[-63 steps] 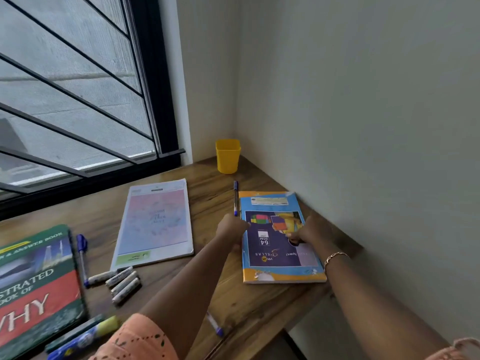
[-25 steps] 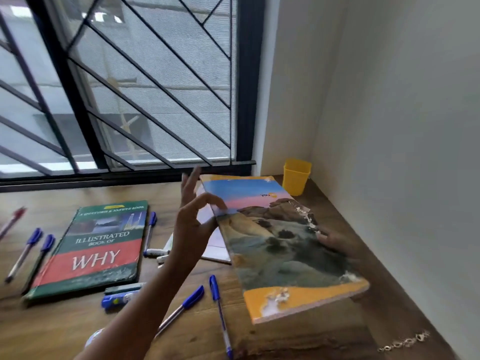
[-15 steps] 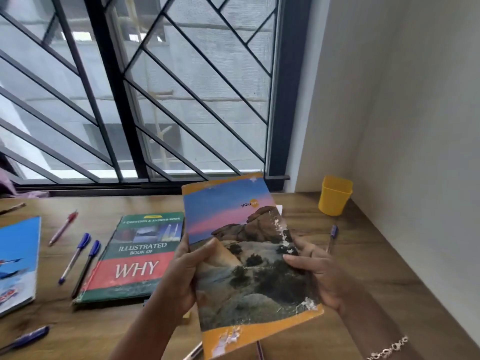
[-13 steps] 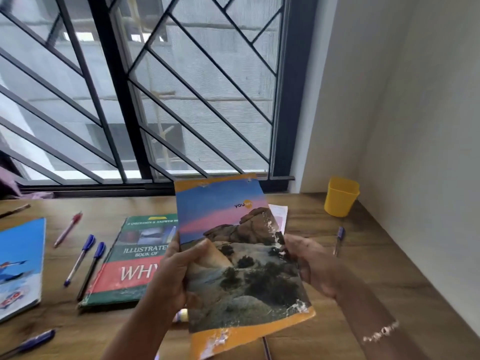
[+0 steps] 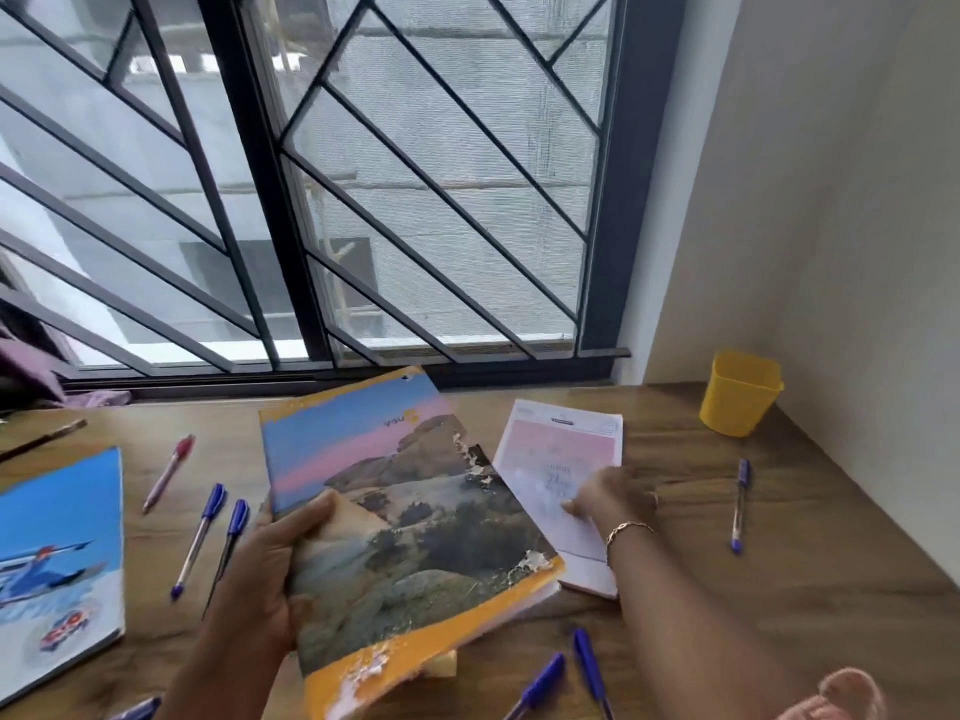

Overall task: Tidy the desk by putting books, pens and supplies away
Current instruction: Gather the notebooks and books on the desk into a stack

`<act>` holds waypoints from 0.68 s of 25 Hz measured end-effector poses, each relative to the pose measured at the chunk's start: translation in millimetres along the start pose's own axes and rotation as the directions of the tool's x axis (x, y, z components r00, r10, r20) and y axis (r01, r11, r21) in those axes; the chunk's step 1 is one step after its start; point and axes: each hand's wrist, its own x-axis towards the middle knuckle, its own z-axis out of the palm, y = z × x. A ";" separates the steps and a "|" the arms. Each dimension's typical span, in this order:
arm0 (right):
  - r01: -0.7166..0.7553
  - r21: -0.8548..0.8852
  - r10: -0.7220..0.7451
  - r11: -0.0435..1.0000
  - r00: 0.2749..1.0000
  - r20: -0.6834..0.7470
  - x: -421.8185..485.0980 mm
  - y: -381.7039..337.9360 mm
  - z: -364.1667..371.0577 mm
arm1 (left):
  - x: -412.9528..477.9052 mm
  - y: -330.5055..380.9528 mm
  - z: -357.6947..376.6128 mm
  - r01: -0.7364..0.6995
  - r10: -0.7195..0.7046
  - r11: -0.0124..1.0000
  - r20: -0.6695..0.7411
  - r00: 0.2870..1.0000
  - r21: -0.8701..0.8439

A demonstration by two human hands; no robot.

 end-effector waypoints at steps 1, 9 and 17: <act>-0.021 0.014 0.021 1.000 1.000 0.009 0.8 -1.8 1.3 | 0.3 3.7 -3.6 0.011 -0.011 1.000 -0.002 1.000 -0.010; 0.053 0.252 -0.029 0.966 0.995 -0.096 -6.4 3.7 -11.1 | 6.8 14.3 -9.8 0.028 -0.028 1.000 -0.034 0.999 -0.011; 0.682 0.472 -0.386 0.558 0.717 -0.580 -68.2 6.1 -107.2 | 5.2 2.8 5.8 0.121 -0.127 0.986 0.043 0.991 0.117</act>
